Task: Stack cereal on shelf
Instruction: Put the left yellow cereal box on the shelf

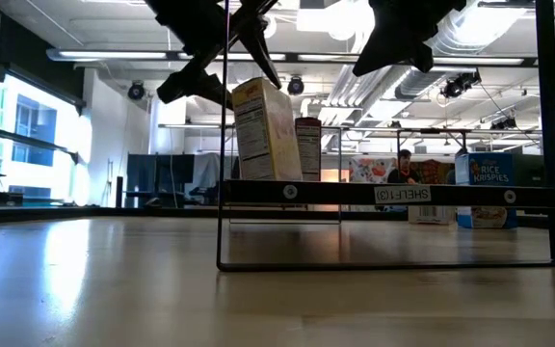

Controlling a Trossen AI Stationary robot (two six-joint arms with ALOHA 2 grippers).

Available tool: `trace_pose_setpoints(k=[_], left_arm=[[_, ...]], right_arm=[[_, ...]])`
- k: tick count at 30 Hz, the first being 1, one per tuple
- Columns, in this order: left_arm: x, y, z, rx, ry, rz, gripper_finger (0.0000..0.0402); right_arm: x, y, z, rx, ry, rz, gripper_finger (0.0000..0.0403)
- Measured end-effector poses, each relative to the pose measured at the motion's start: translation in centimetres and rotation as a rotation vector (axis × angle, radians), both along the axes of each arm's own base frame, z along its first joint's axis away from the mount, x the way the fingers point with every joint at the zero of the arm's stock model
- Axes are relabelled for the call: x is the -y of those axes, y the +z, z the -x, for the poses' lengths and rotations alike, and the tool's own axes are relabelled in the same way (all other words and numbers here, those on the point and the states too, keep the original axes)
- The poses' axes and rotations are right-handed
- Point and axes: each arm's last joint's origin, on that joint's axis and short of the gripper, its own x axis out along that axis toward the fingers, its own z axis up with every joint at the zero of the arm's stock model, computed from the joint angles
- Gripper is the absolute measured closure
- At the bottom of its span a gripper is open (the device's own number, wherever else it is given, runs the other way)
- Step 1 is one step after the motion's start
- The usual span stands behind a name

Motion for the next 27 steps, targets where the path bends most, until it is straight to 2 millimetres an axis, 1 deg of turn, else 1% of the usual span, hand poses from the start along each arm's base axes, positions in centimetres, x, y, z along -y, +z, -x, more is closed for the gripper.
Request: trace_pose_setpoints(k=[6, 8, 14, 16, 18, 20, 23, 25, 27], left_arm=[[0.0, 0.0, 0.0, -0.008, -0.017, -0.011, 0.0147], [-0.1, 0.4, 0.2, 0.000, -0.024, -0.018, 0.0147], [-0.5, 2.3, 0.7, 0.087, -0.037, -0.033, 0.0147], [-0.6, 2.7, 1.1, 0.090, -0.047, -0.048, 0.0147], [-0.9, 3.6, 1.4, 0.114, -0.059, -0.073, 0.0147], [-1.4, 4.6, 2.4, 0.111, -0.082, -0.118, 0.0147], [-2.4, 6.7, 4.0, 0.137, -0.119, -0.213, 0.0153], [-2.9, 8.1, 5.3, 0.151, -0.140, -0.279, 0.0170], [-3.3, 8.8, 6.8, 0.119, -0.158, -0.339, 0.0205]], right_arm=[[0.0, 0.0, 0.0, 0.000, 0.000, 0.000, 0.0402], [0.0, 0.0, 0.0, 0.006, 0.000, -0.001, 0.0402], [0.0, 0.2, -0.2, 0.028, 0.002, -0.003, 0.0402], [0.0, 0.3, -0.2, 0.038, 0.004, -0.001, 0.0402], [0.0, 0.3, -0.3, 0.038, 0.008, -0.001, 0.0402], [-0.1, 0.3, -0.3, 0.043, 0.013, -0.008, 0.0402], [-0.2, 0.3, -0.3, 0.039, 0.063, -0.058, 0.0402], [-0.4, 0.5, -0.4, 0.047, 0.094, -0.105, 0.0402], [-0.5, 0.6, -0.4, 0.056, 0.088, -0.205, 0.0402]])
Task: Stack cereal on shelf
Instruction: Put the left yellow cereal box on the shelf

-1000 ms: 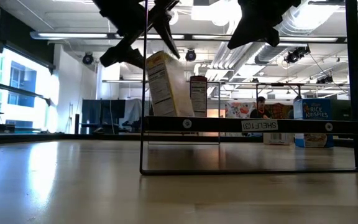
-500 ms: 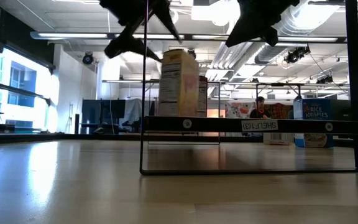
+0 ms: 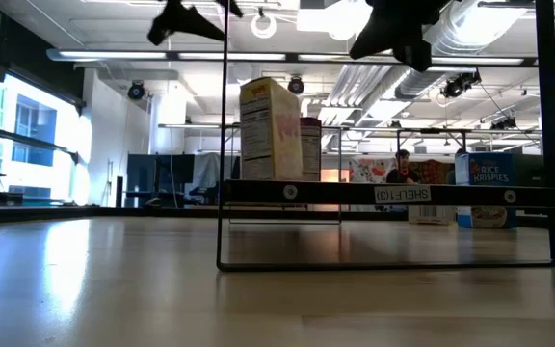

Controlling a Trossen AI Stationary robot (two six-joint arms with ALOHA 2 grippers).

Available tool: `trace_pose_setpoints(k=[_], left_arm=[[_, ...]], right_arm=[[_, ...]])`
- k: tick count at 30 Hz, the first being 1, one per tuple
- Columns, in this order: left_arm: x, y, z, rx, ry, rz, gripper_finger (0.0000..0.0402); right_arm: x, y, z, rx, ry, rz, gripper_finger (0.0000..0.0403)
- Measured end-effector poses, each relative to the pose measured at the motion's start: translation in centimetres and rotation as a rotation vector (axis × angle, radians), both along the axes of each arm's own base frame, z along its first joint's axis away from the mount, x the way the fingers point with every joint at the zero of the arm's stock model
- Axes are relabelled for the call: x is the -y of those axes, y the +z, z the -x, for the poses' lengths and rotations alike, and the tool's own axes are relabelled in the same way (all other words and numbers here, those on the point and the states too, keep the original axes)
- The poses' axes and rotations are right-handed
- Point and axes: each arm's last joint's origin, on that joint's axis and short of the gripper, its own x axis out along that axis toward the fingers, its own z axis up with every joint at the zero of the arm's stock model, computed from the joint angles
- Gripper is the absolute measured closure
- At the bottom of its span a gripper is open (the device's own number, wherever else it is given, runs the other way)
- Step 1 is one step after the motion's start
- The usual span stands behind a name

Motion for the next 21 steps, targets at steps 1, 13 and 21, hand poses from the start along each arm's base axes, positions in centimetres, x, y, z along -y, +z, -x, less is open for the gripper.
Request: trace_pose_setpoints(k=[1, 13, 21], left_arm=[[-0.1, 0.3, 0.5, -0.008, 0.002, -0.021, 0.0228], [-0.4, -0.6, 5.3, 0.066, -0.024, -0.086, 0.0399], [-1.6, 0.5, 7.3, 0.094, -0.105, -0.146, 0.0401]], right_arm=[[0.0, -0.1, 0.0, -0.010, -0.009, -0.060, 0.0402], [-2.4, -5.2, -4.9, 0.139, -0.138, -0.671, 0.0403], [-3.5, -8.4, -7.0, 0.165, -0.352, -0.832, 0.0403]])
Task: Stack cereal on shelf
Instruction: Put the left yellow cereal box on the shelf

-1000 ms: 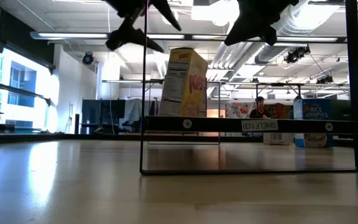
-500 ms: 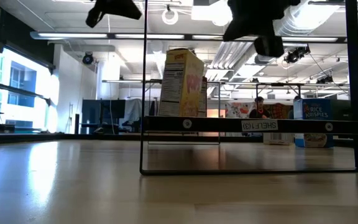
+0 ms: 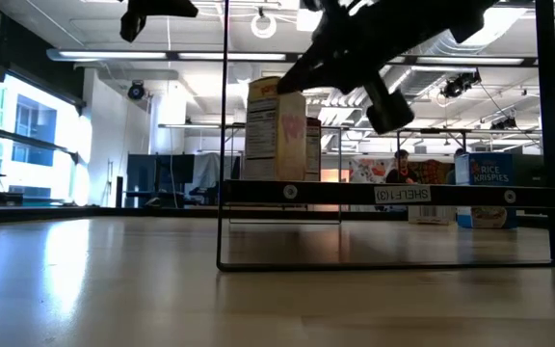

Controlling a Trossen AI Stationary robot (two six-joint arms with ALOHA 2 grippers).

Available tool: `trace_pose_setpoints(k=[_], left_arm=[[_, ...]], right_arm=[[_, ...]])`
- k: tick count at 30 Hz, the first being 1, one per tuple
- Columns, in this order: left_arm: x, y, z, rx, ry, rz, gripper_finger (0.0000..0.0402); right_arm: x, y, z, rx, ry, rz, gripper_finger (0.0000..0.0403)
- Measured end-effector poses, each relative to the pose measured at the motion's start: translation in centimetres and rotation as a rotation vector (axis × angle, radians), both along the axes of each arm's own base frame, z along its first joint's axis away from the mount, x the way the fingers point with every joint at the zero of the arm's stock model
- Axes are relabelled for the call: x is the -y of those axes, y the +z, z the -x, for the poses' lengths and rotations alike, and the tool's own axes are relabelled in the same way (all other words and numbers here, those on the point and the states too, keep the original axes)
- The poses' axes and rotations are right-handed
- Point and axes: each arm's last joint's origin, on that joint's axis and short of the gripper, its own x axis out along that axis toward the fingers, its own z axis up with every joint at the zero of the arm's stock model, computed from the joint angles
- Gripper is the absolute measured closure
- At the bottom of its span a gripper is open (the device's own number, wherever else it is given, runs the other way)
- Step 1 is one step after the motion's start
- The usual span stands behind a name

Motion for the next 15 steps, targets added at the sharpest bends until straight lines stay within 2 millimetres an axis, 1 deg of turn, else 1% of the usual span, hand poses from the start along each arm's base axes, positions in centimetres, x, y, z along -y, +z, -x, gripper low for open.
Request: trace_pose_setpoints(k=[3, 6, 11, 15], left_arm=[[-0.5, 0.2, 0.5, 0.006, -0.024, -0.001, 0.0401], [-0.9, 0.5, 0.9, 0.017, -0.041, -0.010, 0.0401], [-1.5, 0.5, 1.1, 0.022, -0.050, -0.006, 0.0401], [-1.8, 0.5, 1.1, 0.020, -0.045, -0.001, 0.0401]], right_arm=[[-0.3, -0.8, -0.4, -0.006, -0.065, -0.022, 0.0403], [-0.3, -1.1, -0.6, -0.003, -0.111, -0.028, 0.0403], [-0.2, -1.2, -0.6, 0.002, -0.136, -0.036, 0.0403], [-0.8, -1.4, -0.6, -0.001, -0.136, -0.065, 0.0403]])
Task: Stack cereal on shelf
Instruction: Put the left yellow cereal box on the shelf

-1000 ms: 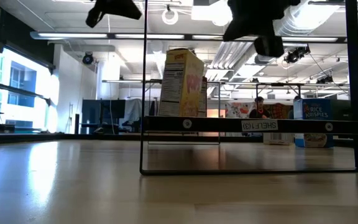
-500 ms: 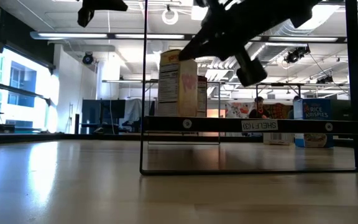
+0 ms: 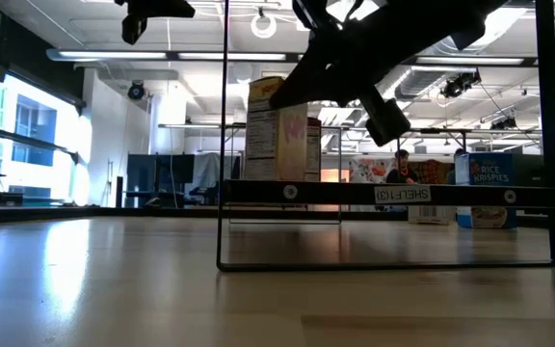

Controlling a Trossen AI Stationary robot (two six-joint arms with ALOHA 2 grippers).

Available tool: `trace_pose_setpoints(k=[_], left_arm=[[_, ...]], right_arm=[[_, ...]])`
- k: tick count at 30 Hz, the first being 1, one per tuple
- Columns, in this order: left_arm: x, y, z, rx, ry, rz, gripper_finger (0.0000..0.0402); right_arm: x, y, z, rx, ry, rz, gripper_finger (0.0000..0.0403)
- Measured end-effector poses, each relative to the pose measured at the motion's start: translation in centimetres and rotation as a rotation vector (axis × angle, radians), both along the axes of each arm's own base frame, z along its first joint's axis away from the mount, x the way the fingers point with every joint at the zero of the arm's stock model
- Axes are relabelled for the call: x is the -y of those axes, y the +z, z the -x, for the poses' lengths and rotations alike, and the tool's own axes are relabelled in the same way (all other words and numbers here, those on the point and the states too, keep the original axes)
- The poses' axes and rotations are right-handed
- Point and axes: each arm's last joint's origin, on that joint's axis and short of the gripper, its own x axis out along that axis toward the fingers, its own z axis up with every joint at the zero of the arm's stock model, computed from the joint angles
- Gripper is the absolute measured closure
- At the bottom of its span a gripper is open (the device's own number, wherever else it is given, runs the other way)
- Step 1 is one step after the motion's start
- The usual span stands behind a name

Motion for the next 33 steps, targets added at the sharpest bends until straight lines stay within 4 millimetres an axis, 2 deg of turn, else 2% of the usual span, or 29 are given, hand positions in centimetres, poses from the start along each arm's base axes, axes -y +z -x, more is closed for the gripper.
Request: trace_pose_setpoints(k=[7, 11, 20, 33], left_arm=[[-0.4, 0.0, 0.1, 0.000, 0.025, 0.000, 0.0401], [-0.7, 0.0, 0.2, 0.000, 0.041, 0.001, 0.0401], [-1.2, 0.0, 0.3, 0.001, 0.068, 0.003, 0.0402], [-1.2, 0.0, 0.3, 0.002, 0.070, 0.007, 0.0401]], right_arm=[[-1.2, -1.4, -0.5, 0.005, -0.073, -0.059, 0.0403], [-1.2, -1.8, -0.7, 0.025, -0.114, -0.044, 0.0403], [-0.4, -1.8, -0.8, 0.027, -0.182, -0.015, 0.0403], [1.2, -2.3, -0.9, -0.041, -0.168, 0.019, 0.0403]])
